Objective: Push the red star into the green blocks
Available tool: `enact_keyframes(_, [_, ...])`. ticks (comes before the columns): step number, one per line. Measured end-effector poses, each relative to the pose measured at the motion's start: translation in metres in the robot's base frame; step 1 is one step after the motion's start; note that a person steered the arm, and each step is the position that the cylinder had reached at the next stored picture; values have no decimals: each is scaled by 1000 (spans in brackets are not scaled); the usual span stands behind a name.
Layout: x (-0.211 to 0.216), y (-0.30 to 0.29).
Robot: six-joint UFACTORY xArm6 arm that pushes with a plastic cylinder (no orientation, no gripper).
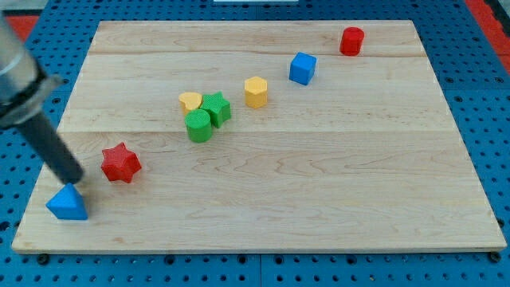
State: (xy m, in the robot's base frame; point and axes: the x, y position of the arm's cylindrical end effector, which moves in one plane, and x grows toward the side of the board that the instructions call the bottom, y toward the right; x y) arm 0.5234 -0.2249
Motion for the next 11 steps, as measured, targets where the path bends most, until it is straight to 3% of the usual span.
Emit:
enact_keyframes(2, [-8, 98])
enact_keyframes(3, [-14, 103])
enact_keyframes(4, [-6, 27])
enact_keyframes(5, [-22, 16])
enact_keyframes(6, [-38, 39])
enact_keyframes(9, [-23, 150])
enact_keyframes(11, [-45, 200])
